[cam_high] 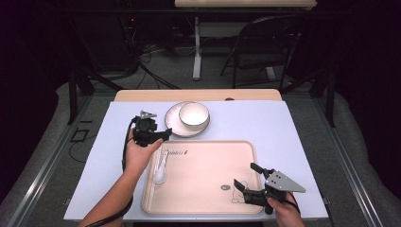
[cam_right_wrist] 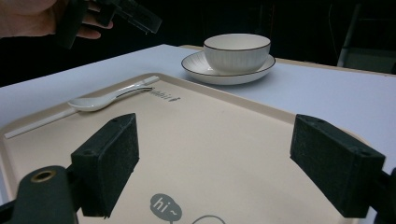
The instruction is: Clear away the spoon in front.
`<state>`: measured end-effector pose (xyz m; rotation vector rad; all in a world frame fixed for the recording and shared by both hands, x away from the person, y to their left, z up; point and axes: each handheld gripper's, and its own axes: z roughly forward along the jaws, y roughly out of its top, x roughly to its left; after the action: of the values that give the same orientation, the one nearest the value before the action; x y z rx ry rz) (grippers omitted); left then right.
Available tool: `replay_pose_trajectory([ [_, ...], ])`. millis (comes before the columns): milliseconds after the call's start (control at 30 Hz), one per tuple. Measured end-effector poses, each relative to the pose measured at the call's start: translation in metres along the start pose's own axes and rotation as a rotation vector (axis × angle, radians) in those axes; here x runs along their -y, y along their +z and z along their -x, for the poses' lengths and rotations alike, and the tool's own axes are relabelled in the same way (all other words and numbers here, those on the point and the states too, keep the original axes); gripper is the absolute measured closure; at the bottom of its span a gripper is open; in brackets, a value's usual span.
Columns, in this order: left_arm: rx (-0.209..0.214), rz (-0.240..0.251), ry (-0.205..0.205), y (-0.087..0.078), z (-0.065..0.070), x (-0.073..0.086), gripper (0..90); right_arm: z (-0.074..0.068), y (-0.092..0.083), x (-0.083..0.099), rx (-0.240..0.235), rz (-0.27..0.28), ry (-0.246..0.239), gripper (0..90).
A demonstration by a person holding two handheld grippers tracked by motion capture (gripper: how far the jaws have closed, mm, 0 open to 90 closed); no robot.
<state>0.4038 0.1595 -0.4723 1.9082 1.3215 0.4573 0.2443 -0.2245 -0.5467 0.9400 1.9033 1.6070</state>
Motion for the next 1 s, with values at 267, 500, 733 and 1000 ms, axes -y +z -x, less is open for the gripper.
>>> replay_pose_trajectory([
  [267,0.000,0.009,-0.010,0.010,0.000,-0.016,35.1,0.000,0.000,0.000,-0.001,0.000,0.004,14.7],
  [500,-0.016,0.012,-0.030,0.018,-0.004,-0.028,34.9,0.000,0.000,0.000,-0.002,0.001,0.002,14.7],
  [733,-0.027,0.026,-0.065,0.025,-0.007,-0.038,34.8,0.000,0.000,0.000,-0.002,0.001,0.001,14.7],
  [1000,-0.040,0.029,-0.089,0.040,-0.005,-0.051,32.9,0.000,0.000,0.000,-0.002,0.002,0.005,14.7],
])
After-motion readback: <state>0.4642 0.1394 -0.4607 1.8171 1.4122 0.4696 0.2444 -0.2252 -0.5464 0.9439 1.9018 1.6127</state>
